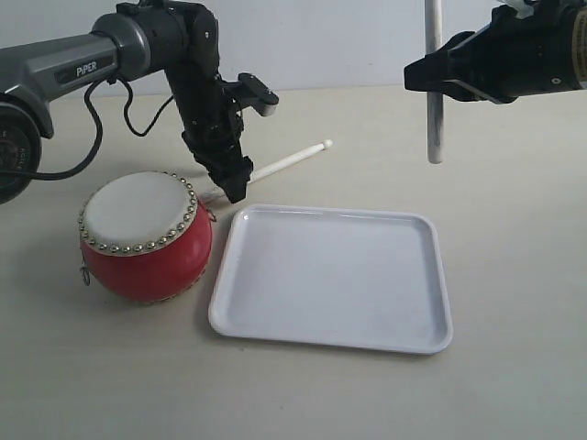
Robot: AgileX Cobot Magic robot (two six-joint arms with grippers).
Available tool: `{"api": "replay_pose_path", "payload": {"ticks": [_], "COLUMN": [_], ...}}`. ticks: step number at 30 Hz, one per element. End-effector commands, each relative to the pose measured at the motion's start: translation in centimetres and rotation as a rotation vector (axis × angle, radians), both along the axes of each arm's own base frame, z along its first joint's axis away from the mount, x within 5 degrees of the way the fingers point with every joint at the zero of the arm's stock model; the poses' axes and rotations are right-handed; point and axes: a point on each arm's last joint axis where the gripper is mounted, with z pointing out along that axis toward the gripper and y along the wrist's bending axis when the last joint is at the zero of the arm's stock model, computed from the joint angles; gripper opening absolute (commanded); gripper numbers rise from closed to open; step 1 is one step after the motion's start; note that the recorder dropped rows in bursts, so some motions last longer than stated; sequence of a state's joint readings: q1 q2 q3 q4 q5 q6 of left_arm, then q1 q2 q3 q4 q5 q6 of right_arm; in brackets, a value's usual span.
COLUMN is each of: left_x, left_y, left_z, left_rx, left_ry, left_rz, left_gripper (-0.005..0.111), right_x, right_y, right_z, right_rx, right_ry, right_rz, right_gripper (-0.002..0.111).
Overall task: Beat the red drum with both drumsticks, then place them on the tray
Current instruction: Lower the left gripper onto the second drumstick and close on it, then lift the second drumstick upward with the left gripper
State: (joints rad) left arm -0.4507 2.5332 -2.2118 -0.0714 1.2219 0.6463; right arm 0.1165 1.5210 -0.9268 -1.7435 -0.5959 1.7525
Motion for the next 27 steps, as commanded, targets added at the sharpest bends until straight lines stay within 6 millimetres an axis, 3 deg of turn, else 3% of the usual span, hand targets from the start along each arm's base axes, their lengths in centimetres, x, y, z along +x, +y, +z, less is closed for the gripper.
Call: {"api": "replay_pose_path", "payload": {"ticks": [1, 17, 27], "left_x": [0.04, 0.18, 0.18], "left_y": [-0.20, 0.10, 0.10], "left_z": [-0.35, -1.08, -1.08], "left_rx": [0.002, 0.022, 0.020], "left_ry": [0.000, 0.006, 0.009], "left_rz": [-0.007, -0.005, 0.023], "left_gripper": [0.071, 0.070, 0.032], "right_x": [0.07, 0.07, 0.07], "right_y": [-0.11, -0.11, -0.11], "right_z": [0.43, 0.43, 0.43], "right_rx": [-0.004, -0.015, -0.015], "right_ry": [-0.018, -0.029, -0.029], "right_rz": [-0.004, 0.005, 0.005], "right_gripper": [0.000, 0.000, 0.000]}}
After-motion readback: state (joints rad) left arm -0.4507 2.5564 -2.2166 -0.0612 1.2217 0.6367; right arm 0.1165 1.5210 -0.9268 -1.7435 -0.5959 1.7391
